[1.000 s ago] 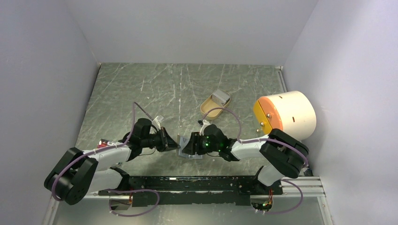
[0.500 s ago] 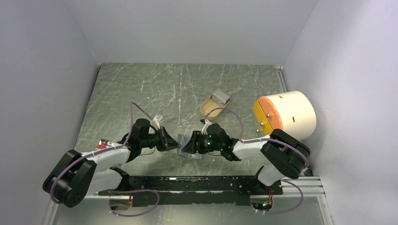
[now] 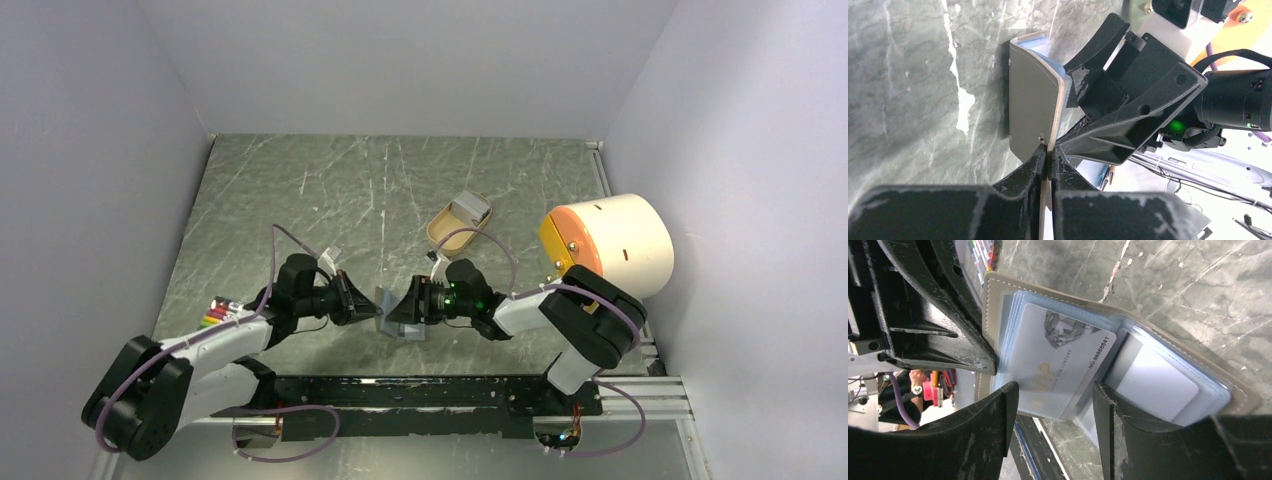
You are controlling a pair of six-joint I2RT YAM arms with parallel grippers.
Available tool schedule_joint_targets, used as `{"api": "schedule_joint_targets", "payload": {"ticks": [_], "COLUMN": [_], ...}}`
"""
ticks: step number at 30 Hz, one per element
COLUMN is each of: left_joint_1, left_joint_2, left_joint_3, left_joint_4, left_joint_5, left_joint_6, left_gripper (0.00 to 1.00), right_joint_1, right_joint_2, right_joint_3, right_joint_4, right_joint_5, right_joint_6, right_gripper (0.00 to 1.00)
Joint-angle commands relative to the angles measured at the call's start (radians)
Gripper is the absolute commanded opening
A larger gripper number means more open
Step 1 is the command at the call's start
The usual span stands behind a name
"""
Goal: Put the credit cards into the card holder
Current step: Turn over the card slot in the card holder.
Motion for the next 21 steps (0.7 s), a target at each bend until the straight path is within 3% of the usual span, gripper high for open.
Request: {"api": "schedule_joint_targets", "payload": {"ticks": [1,4,10,15,21], "left_joint_1": [0.002,0.003,0.002,0.000,-0.009], "left_joint_2": [-0.096,-0.111,-0.049,-0.033,-0.045], "left_joint_3": [0.055,0.075,0.109,0.123,0.120], "left_joint_4": [-0.145,-0.180,-0.247,-0.245,-0.211], "left_joint_5": [-0.048,-0.044,-0.059,-0.055,-0.043], "left_joint_6": [0.023,0.034,0.076,0.083,0.063], "left_gripper": [0.09,0.09,0.09,0.09,0.09], "right_joint_1": [-0.010,-0.019,-0.019,-0.020,-0.028], "right_joint_2": [0.029,0.030,-0.008,-0.016,0.027], "right_joint_3": [0.031,0.109,0.141,0.089,-0.008], "right_joint_4": [-0.031,-0.165,-0.252,-0.162,0.110], "right_joint_5": [-0.045,-0.067,-0.055,-0.054,-0.068], "right_joint_6": [-0.036,-0.093,-0.119,-0.087,0.038], "right_gripper": [0.60,0.60,0.68,0.64,0.57]}}
